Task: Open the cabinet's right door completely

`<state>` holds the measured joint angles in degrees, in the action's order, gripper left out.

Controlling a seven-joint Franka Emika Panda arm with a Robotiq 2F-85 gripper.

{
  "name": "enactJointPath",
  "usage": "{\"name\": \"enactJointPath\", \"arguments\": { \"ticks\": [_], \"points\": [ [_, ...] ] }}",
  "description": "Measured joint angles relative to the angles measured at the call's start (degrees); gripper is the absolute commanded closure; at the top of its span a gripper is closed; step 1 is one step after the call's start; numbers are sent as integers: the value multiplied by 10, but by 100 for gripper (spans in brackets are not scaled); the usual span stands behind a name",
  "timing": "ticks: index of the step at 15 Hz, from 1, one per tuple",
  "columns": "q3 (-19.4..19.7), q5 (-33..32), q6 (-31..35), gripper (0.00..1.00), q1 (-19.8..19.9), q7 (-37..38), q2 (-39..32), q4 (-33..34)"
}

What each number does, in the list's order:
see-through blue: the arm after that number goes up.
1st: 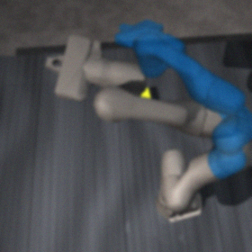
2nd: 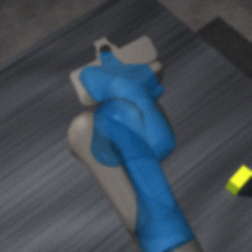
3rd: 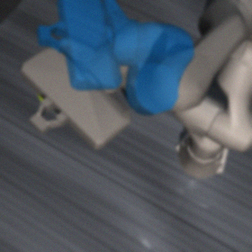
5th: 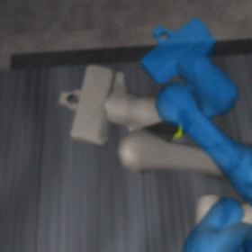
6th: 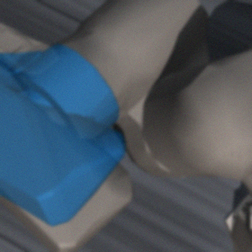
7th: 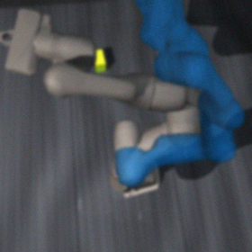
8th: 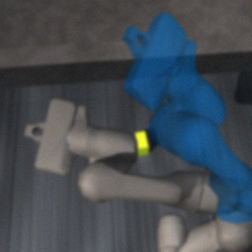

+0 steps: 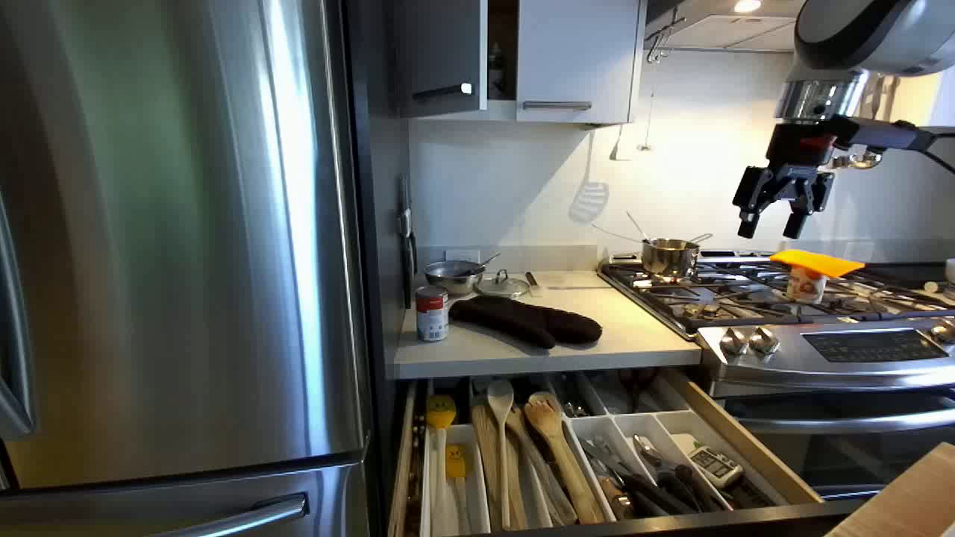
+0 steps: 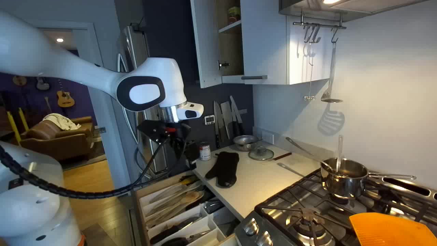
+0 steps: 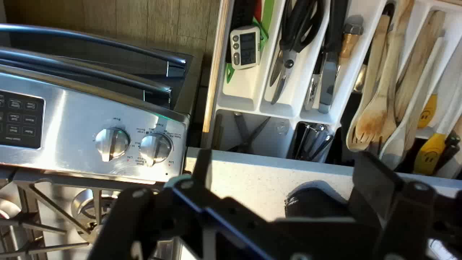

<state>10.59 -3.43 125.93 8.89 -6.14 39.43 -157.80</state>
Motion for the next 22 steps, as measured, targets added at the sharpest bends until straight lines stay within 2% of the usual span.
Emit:
{"name": "enactJointPath", "arguments": {
  "ticks": [11,13,18,22],
  "points": [
    [-4,-1,4,0,0,-1,-3,-1],
    [-30,-10,17,0,-6,-8,0,12],
    [-124,-49,29,0,-41,-6,5,80],
    [-154,-121,101,0,-49,-7,-21,138]
  ]
}}
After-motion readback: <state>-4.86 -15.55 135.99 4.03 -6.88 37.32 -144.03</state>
